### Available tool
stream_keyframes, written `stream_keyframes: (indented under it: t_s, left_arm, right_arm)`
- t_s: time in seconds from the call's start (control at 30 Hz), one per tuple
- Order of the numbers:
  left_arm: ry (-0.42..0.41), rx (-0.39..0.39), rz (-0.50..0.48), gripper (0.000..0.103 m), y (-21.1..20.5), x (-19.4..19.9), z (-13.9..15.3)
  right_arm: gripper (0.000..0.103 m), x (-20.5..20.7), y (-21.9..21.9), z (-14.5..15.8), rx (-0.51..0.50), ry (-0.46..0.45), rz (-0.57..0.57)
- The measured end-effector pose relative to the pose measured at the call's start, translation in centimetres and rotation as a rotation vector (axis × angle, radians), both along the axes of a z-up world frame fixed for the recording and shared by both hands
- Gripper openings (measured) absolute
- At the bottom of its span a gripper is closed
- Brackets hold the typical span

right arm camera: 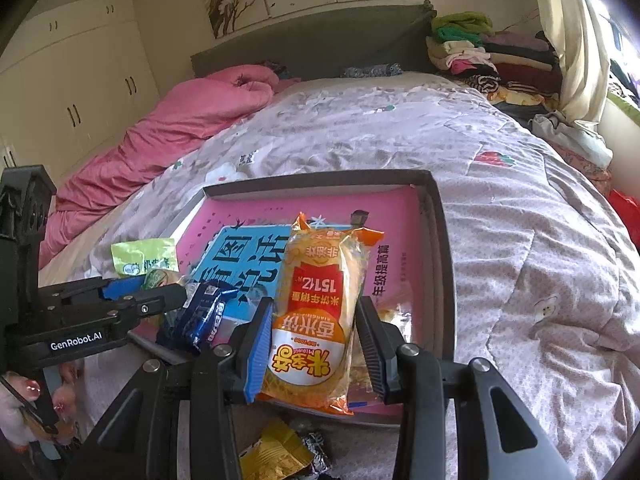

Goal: Organize snacks

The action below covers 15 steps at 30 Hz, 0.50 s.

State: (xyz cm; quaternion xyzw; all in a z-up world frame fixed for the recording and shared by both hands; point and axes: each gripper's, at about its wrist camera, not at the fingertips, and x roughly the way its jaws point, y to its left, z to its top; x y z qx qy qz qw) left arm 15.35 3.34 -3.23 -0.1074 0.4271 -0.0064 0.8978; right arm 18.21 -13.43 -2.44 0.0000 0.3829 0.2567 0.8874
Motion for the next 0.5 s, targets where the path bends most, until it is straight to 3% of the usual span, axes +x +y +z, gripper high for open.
stream_keyframes:
  t_s: [0.5]
  left_arm:
    - [0.002, -0.011, -0.034, 0.046, -1.1, 0.1, 0.0]
  right_arm:
    - [0.042, -0.1, 0.0, 0.0, -0.018, -0.005, -0.025]
